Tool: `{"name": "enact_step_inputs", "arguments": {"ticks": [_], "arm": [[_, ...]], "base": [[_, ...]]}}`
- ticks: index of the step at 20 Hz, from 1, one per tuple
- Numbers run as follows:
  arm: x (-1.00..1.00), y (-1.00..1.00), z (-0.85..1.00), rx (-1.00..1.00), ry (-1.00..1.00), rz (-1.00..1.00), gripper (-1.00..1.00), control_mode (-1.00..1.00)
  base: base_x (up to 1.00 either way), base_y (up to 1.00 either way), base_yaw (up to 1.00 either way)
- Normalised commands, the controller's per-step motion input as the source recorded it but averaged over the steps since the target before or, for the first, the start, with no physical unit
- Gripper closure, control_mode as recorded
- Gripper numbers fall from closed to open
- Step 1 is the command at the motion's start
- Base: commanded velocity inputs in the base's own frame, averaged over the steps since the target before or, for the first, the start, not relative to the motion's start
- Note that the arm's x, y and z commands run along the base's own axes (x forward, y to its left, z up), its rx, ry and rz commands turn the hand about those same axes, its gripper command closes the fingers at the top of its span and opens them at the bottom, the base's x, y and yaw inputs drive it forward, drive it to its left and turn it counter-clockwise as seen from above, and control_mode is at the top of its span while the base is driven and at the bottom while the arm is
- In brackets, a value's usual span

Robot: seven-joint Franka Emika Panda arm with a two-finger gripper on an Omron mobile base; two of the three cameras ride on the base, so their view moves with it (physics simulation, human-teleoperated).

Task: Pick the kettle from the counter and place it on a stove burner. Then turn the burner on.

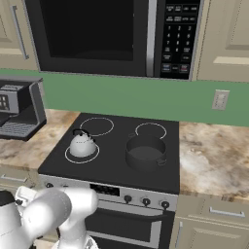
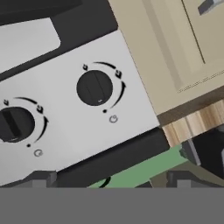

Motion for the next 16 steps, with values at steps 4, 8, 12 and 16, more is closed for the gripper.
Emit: {"name": "enact_step_inputs", "arguments": {"ticks": [4,8,12,16], "arm": [[0.19,0.0,-0.17,0.0,0.0,0.0,-1.0,-1.0],[0.18,0.0,-0.2,0.0,0.0,0.0,-1.0,-1.0],[0.12,0.0,-0.29,0.0,0.0,0.0,-1.0,-1.0],[0.1,0.0,-0.29,0.0,0.0,0.0,-1.0,-1.0]], "base": [[0.0,0.0,0.0],[0.0,0.0,0.0],[0.0,0.0,0.0],[0.0,0.0,0.0]]}}
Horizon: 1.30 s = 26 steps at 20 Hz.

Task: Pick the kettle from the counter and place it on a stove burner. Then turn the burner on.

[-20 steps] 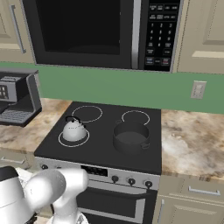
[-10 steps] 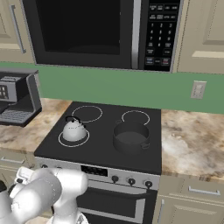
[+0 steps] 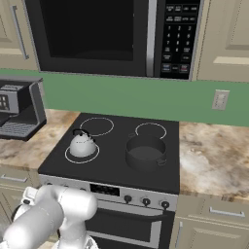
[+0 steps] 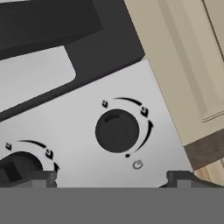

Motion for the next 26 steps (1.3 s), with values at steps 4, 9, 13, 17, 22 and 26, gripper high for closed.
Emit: {"name": "enact_step_inputs", "arguments": {"ticks": [4,9,13,17,22,26], "arm": [[0.12,0.0,-0.24,0.0,0.0,0.0,-1.0,-1.0],[0.14,0.02,-0.21,0.0,0.0,0.0,-1.0,-1.0],[0.08,0.08,-0.12,0.0,0.0,0.0,-1.0,-1.0],[0.08,0.13,-0.05,0.0,0.0,0.0,-1.0,-1.0],[0.06,0.05,0.0,0.0,0.0,0.0,-1.0,-1.0],[0.02,0.0,0.0,0.0,0.0,0.0,-1.0,-1.0]], "base": [[0.0,0.0,0.0],[0.0,0.0,0.0],[0.0,0.0,0.0],[0.0,0.0,0.0],[0.0,0.0,0.0],[0.0,0.0,0.0]]}}
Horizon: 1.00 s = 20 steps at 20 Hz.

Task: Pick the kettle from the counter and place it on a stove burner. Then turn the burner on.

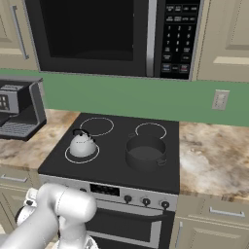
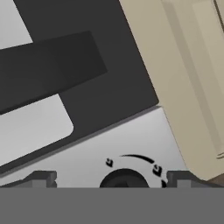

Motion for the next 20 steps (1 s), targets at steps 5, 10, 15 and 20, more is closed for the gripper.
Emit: {"name": "enact_step_inputs", "arguments": {"ticks": [5,10,15,20], "arm": [[0.0,0.0,0.01,0.0,0.0,0.0,-1.0,-1.0],[0.0,0.0,0.15,0.0,0.0,0.0,-1.0,-1.0],[-0.02,0.0,0.19,0.0,0.0,0.0,-1.0,-1.0],[0.0,0.0,0.01,0.0,0.0,0.0,-1.0,-1.0]], "base": [[0.0,0.0,0.0],[0.0,0.0,0.0],[0.0,0.0,0.0],[0.0,0.0,0.0]]}}
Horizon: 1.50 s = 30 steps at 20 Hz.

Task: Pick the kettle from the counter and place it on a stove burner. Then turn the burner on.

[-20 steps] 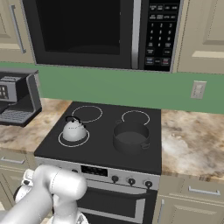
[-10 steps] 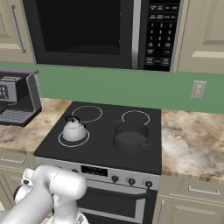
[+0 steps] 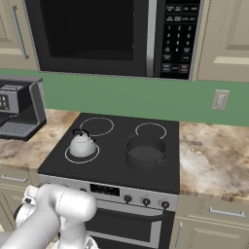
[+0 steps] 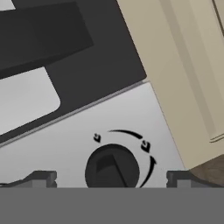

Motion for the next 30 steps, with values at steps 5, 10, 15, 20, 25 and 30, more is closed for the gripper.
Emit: {"name": "enact_step_inputs", "arguments": {"ticks": [5,10,15,20,25,30], "arm": [[0.04,0.0,-0.02,0.0,0.0,0.0,1.0,-1.0],[0.01,0.0,-0.04,0.0,0.0,0.0,1.0,-1.0],[0.0,0.0,0.0,0.0,0.0,0.0,1.0,-1.0],[0.0,0.0,0.0,0.0,0.0,0.0,1.0,-1.0],[0.0,0.0,0.0,-0.03,0.0,0.01,1.0,-1.0],[0.0,0.0,0.0,-0.14,0.0,0.03,1.0,-1.0]], "base": [[0.0,0.0,0.0],[0.0,0.0,0.0],[0.0,0.0,0.0],[0.0,0.0,0.0],[0.0,0.0,0.0],[0.0,0.0,0.0]]}}
